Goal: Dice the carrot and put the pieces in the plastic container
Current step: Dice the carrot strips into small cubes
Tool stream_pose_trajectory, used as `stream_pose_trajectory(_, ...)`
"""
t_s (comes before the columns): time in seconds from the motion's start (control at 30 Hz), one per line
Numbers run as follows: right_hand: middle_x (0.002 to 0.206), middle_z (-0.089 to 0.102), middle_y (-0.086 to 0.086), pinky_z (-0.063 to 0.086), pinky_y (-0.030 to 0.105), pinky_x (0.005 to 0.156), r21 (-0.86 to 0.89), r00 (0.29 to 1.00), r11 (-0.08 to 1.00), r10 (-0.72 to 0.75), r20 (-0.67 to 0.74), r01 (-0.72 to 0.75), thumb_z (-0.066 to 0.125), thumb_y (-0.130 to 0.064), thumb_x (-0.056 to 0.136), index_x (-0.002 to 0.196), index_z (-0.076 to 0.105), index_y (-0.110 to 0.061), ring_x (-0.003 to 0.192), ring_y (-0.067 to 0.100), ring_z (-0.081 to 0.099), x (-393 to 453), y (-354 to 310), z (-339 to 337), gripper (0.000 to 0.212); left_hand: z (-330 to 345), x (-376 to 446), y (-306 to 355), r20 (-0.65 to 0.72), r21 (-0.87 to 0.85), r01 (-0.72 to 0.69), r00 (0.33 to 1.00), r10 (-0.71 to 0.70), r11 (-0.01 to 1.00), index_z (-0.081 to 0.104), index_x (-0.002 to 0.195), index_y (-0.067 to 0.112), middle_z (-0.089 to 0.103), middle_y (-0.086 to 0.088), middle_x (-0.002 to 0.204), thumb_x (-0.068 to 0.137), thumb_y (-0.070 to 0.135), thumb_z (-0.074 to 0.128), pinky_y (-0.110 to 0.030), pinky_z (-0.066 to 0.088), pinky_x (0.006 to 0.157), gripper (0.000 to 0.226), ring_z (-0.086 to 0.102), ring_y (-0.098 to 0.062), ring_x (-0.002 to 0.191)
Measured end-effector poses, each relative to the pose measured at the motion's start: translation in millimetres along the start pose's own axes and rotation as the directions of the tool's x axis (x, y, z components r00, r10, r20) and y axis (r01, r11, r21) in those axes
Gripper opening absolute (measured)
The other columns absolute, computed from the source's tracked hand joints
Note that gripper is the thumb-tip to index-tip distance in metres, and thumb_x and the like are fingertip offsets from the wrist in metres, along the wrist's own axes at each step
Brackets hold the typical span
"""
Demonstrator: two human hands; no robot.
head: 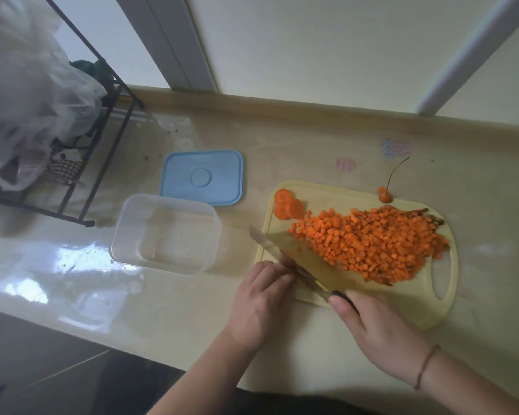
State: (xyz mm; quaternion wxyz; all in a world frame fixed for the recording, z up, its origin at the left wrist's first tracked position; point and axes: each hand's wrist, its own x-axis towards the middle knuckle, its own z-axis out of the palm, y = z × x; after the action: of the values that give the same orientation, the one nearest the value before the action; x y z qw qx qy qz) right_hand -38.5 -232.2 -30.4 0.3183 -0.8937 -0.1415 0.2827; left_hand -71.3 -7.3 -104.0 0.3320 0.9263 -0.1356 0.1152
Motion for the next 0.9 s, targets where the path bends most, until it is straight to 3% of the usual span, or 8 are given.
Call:
stream_pose_trajectory(0.1, 0.061, 0.055, 0.007, 0.044, 0.041, 0.058, 0.069, 1.0, 0.998, 0.014, -0.005, -0.014, 0.017, -0.077, 0.087, 0.069, 0.048, -0.022, 0.057, 0.013, 0.054, -7.2, 7.8, -2.5, 0.066, -0.3, -3.2, -1.7, 0.005, 0.027, 0.019, 1.0, -0.019, 0.999, 0.074, 0.109, 0.007, 0.062, -0.001, 0.11, 0.091, 0.004, 0.073, -0.034, 0.052, 0.082, 0.018, 0.059, -0.026, 0.095)
stream_pose_trajectory(0.17, 0.062, 0.055, 0.01, 0.042, 0.036, 0.057, 0.073, 1.0, 0.997, 0.011, -0.001, -0.01, 0.018, -0.077, 0.086, 0.067, 0.046, -0.022, 0.055, 0.014, 0.053, -12.2, 8.7, -3.8, 0.064, -1.4, -3.1, -0.9, -0.005, 0.018, 0.007, 1.0, -0.007, 1.0, 0.074, 0.108, 0.006, 0.066, -0.003, 0.107, 0.099, 0.011, 0.064, -0.033, 0.051, 0.08, 0.015, 0.059, -0.025, 0.094)
stream_pose_trajectory(0.23, 0.062, 0.054, 0.011, 0.04, 0.034, 0.056, 0.054, 1.0, 0.999, -0.002, -0.007, 0.003, 0.018, -0.077, 0.086, 0.066, 0.045, -0.023, 0.054, 0.014, 0.052, -15.4, 9.2, -4.9, 0.064, -3.3, 0.6, 2.6, -0.012, 0.015, 0.006, 1.0, -0.006, 1.0, 0.075, 0.105, 0.006, 0.068, -0.003, 0.107, 0.107, 0.02, 0.049, -0.032, 0.05, 0.079, 0.029, 0.058, -0.024, 0.093)
stream_pose_trajectory(0.43, 0.06, 0.052, 0.003, 0.043, 0.041, 0.057, -0.02, 1.0, 1.0, -0.005, 0.007, 0.005, 0.015, -0.08, 0.086, 0.066, 0.041, -0.024, 0.055, 0.013, 0.052, -24.3, 17.5, -7.1, 0.064, -2.9, -0.5, 0.2, 0.028, 0.016, 0.0, 1.0, -0.001, 1.0, 0.073, 0.107, 0.007, 0.067, -0.001, 0.117, 0.102, 0.012, 0.052, -0.028, 0.048, 0.087, 0.023, 0.057, -0.022, 0.101)
stream_pose_trajectory(0.6, 0.058, 0.053, -0.002, 0.046, 0.042, 0.06, -0.09, 0.999, 0.996, 0.001, 0.036, 0.002, 0.007, -0.079, 0.084, 0.068, 0.041, -0.026, 0.057, 0.012, 0.053, -24.4, 15.3, -9.1, 0.065, -3.2, 1.3, 3.5, 0.011, 0.006, 0.0, 1.0, 0.0, 1.0, 0.074, 0.108, 0.005, 0.067, -0.003, 0.117, 0.109, 0.02, 0.039, -0.028, 0.049, 0.09, 0.038, 0.058, -0.023, 0.104)
stream_pose_trajectory(0.77, 0.061, 0.055, 0.0, 0.047, 0.041, 0.058, -0.137, 1.0, 0.99, -0.014, 0.025, 0.018, 0.003, -0.076, 0.085, 0.07, 0.04, -0.028, 0.059, 0.016, 0.055, -3.4, 3.8, -1.1, 0.063, 0.1, -1.9, 1.5, 0.004, 0.02, 0.003, 1.0, -0.003, 1.0, 0.074, 0.11, 0.004, 0.068, -0.005, 0.116, 0.103, 0.011, 0.053, -0.029, 0.049, 0.093, 0.023, 0.06, -0.025, 0.106)
stream_pose_trajectory(0.9, 0.062, 0.056, 0.004, 0.044, 0.043, 0.061, 0.021, 1.0, 1.0, -0.009, -0.004, 0.01, 0.013, -0.078, 0.086, 0.07, 0.05, -0.021, 0.06, 0.013, 0.054, 4.5, 7.2, -5.4, 0.07, -0.6, -5.8, -0.3, 0.023, -0.003, 0.009, 1.0, -0.008, 1.0, 0.071, 0.111, 0.004, 0.064, -0.004, 0.114, 0.097, 0.002, 0.063, -0.031, 0.05, 0.09, 0.017, 0.059, -0.026, 0.103)
